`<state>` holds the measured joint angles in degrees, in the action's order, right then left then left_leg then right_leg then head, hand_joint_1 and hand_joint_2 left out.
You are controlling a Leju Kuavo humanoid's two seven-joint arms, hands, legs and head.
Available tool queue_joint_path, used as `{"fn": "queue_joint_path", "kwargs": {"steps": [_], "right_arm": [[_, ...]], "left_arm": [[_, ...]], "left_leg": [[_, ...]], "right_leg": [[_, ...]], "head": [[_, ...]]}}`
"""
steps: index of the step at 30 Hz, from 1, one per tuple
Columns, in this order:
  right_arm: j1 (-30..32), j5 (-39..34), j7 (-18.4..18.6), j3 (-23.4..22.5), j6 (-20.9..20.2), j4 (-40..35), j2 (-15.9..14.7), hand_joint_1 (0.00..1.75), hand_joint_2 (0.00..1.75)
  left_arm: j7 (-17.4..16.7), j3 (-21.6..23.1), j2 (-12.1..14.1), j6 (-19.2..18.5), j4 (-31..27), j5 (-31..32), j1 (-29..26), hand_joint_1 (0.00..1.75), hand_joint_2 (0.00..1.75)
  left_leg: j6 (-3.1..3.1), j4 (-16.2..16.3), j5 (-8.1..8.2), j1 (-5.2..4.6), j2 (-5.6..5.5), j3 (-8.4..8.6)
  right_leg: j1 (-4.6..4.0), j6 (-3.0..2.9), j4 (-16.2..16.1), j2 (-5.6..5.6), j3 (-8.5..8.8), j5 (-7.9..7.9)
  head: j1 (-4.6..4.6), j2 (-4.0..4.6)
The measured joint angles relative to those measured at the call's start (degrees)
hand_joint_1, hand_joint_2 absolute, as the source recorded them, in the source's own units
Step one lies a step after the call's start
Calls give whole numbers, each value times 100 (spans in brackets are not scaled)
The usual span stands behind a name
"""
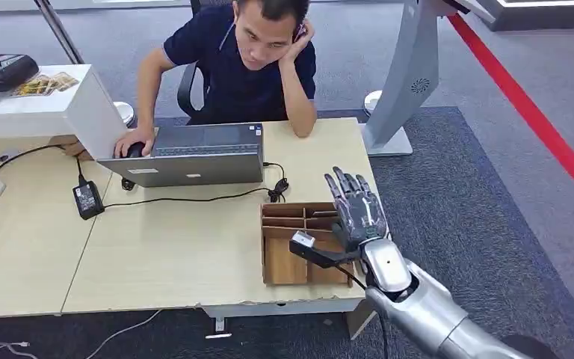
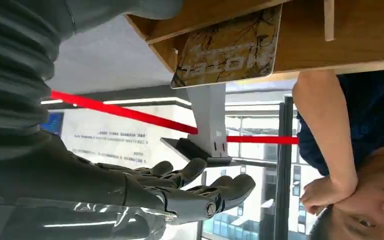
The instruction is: Pass the card to the sensor for recognition and then transmit it.
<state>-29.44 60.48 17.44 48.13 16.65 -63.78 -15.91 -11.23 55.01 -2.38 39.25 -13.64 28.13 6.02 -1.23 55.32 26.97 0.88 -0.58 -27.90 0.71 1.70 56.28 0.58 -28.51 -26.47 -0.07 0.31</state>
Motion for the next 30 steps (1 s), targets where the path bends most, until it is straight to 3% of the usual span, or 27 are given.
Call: {"fn": "queue_joint_path", "kwargs": {"steps": [30], "right_arm": [[-332, 282, -4, 407, -1222, -844, -531, 0, 175]], "left_arm": [[48, 0, 26, 0, -2, -15, -1, 0, 0]], "left_leg": [[0, 1, 0, 0, -1, -35]], "right_leg": [[1, 0, 1, -1, -31, 0]], "head": [[0, 0]]}}
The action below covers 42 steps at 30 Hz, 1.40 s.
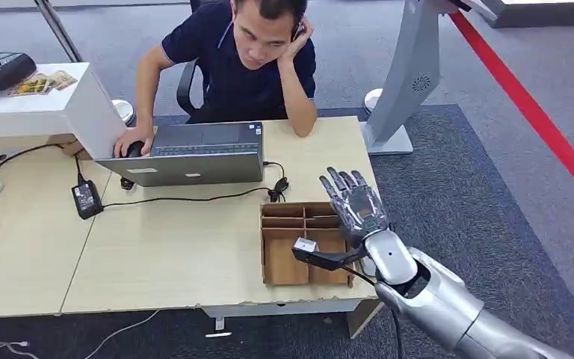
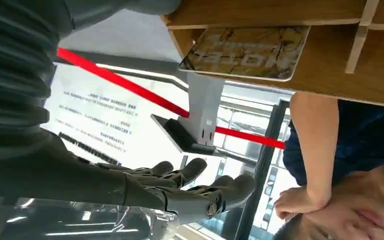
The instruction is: Pass the card to the sensor for recognition and then transmit it.
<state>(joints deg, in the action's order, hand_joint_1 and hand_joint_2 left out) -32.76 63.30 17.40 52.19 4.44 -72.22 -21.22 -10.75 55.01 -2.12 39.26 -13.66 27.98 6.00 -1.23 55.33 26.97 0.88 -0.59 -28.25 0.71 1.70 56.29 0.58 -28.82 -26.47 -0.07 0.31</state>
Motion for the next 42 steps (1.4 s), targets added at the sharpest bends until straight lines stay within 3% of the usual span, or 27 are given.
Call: {"fn": "queue_joint_path", "kwargs": {"steps": [21, 42], "right_arm": [[-182, 22, -50, 162, -212, -124, -85, 0, 175], [-153, -116, -105, 319, -35, -63, -13, 0, 175]], "left_arm": [[7, 2, 0, 0, 0, 0, 0, 0, 0], [7, 4, -2, 7, 0, 0, 2, 0, 0]], "left_leg": [[0, 0, 0, 0, 0, -8], [0, 0, 0, 0, 0, -11]], "right_leg": [[0, 0, 1, 0, -8, 0], [0, 0, 1, -1, -11, 0]], "head": [[0, 0], [0, -2]]}}
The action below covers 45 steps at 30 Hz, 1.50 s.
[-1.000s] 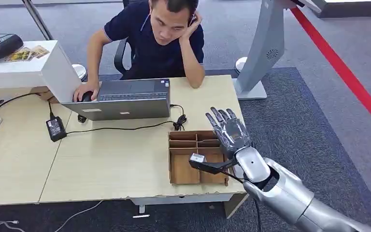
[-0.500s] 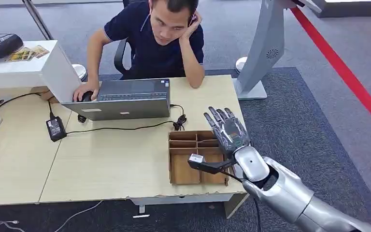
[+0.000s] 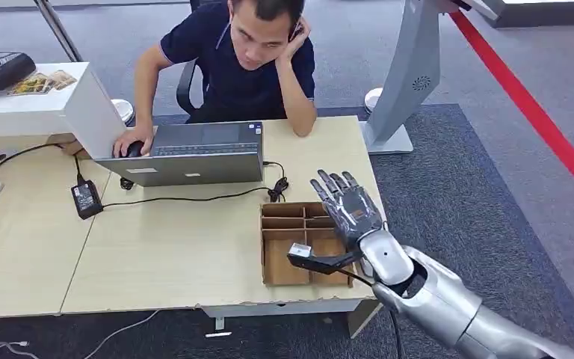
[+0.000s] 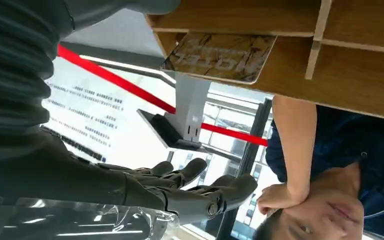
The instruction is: Pass the card to the sensor for recognition and then transmit it.
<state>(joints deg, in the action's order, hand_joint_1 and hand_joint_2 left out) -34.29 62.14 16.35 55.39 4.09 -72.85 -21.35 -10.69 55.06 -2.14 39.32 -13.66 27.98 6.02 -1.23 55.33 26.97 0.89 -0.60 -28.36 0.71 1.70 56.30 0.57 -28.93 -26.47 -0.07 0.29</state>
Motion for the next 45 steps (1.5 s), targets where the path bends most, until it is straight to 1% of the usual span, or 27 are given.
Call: {"fn": "queue_joint_path", "kwargs": {"steps": [9, 11, 14, 17, 27, 38, 45], "right_arm": [[69, -59, 15, 24, 219, 131, 59, 0, 175], [76, -61, 63, 20, 422, 166, 81, 0, 175], [124, -61, 186, -33, 924, 208, 105, 0, 175], [171, -59, 255, -81, 1244, 238, 136, 0, 175], [270, 118, 441, -278, 1779, 291, 186, 0, 175], [304, 151, 450, -358, 1777, 326, 232, 0, 175], [366, 129, 370, -356, 1727, 409, 310, 0, 175]], "left_arm": [[0, 2, 0, 0, 0, 0, 0, 0, 0], [0, 7, 0, 0, 0, 0, 0, 0, 0], [-20, 15, 0, 0, 0, 0, -1, 0, 0], [-44, 20, 0, 0, 0, 0, 0, 0, 0], [-83, 28, 0, 0, 0, 9, 0, 0, 0], [-83, 31, -2, 0, 0, 17, 0, 0, 0], [-83, 31, -2, 0, 0, 24, 1, 0, 0]], "left_leg": [[0, 0, 0, 0, 0, -3], [0, 0, 0, 0, 0, -3], [0, 0, 0, 0, 0, -3], [0, 0, 0, 0, 0, -3], [0, 0, 0, 0, 0, -3], [0, 0, 0, 0, 0, -3], [0, 0, 0, 1, 0, -4]], "right_leg": [[0, 0, 0, 0, -3, 0], [0, 0, 0, 0, -4, 0], [0, 0, 0, 0, -4, 0], [0, 0, 0, 0, -5, 0], [0, 0, 0, 0, -5, 0], [0, 0, 0, 0, -5, 0], [0, 0, 1, 0, -5, 0]], "head": [[0, 0], [0, 2], [0, 0], [0, 2], [0, 0], [0, 0], [0, 2]]}}
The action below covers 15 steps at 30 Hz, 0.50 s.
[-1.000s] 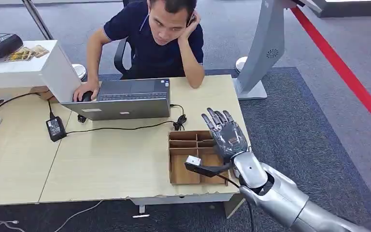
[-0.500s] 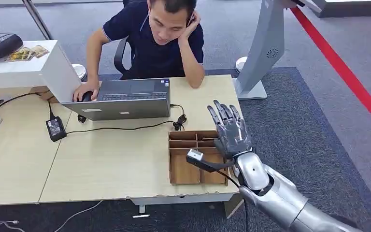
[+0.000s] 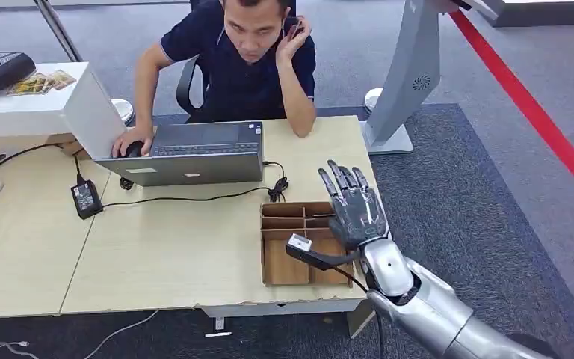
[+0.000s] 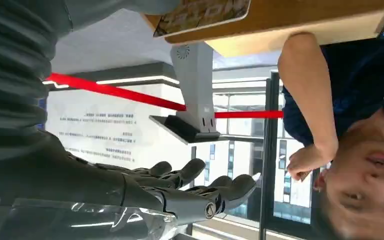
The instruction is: Pass the card to the sensor for recognition and then transmit it.
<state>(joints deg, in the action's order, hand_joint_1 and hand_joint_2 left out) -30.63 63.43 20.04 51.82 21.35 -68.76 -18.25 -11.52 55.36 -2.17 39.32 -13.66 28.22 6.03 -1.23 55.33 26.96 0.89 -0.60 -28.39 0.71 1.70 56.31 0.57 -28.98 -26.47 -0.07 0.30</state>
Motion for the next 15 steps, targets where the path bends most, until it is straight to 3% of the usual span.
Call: {"fn": "queue_joint_path", "kwargs": {"steps": [15], "right_arm": [[82, -87, -92, 4, 57, 164, 162, 0, 175]], "left_arm": [[0, 2, -2, 0, 0, 0, 0, 0, 0]], "left_leg": [[0, 0, 0, 0, 0, 0]], "right_leg": [[0, 0, 0, 0, 0, 0]], "head": [[0, -2]]}}
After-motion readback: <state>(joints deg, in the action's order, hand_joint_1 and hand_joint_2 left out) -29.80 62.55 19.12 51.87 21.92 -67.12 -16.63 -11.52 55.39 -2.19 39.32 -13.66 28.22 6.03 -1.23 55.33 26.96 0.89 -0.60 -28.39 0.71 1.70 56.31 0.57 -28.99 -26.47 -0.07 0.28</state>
